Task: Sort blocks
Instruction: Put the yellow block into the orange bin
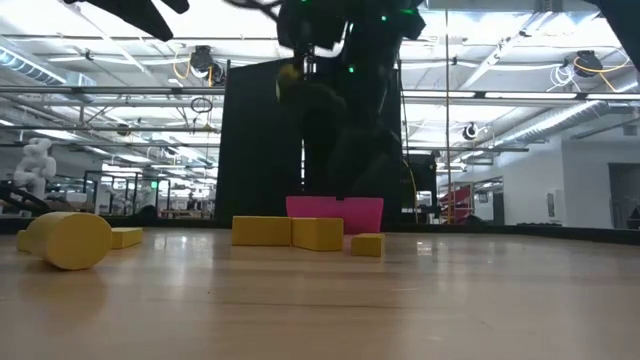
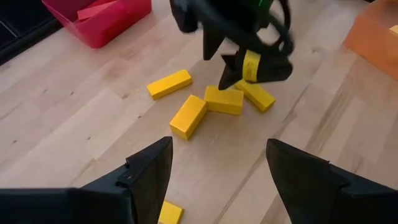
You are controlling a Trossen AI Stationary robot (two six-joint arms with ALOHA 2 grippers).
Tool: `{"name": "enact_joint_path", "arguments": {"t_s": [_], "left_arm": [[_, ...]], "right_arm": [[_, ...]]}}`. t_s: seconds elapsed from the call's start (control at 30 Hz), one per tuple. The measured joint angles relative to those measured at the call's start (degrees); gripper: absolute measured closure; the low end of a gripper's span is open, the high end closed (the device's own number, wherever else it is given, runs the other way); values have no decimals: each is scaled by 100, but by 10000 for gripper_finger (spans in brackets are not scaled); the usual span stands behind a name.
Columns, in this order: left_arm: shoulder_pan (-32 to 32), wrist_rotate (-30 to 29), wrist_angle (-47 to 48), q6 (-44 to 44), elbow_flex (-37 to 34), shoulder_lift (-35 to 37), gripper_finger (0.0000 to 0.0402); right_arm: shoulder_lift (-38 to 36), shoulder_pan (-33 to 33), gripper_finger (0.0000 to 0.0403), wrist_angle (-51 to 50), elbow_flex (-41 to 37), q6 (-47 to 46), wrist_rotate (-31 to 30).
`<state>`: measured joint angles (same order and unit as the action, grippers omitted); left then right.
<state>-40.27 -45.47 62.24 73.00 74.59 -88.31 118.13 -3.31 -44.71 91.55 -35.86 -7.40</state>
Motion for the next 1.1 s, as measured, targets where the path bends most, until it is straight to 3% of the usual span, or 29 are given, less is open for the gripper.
{"name": "enact_joint_path", "arguments": {"t_s": [0.33,0.6,0.8,1.1], "left_arm": [[0,26,-26,10,0,2,137],[0,42,-24,12,0,2,137],[0,36,-22,11,0,2,137],[0,32,-21,8,0,2,137]], "right_arm": [[477,-29,105,235,26,-369,461],[277,11,105,186,-16,-708,631],[-80,0,105,457,-8,-983,626],[137,-108,106,533,-10,-1080,433]]}}
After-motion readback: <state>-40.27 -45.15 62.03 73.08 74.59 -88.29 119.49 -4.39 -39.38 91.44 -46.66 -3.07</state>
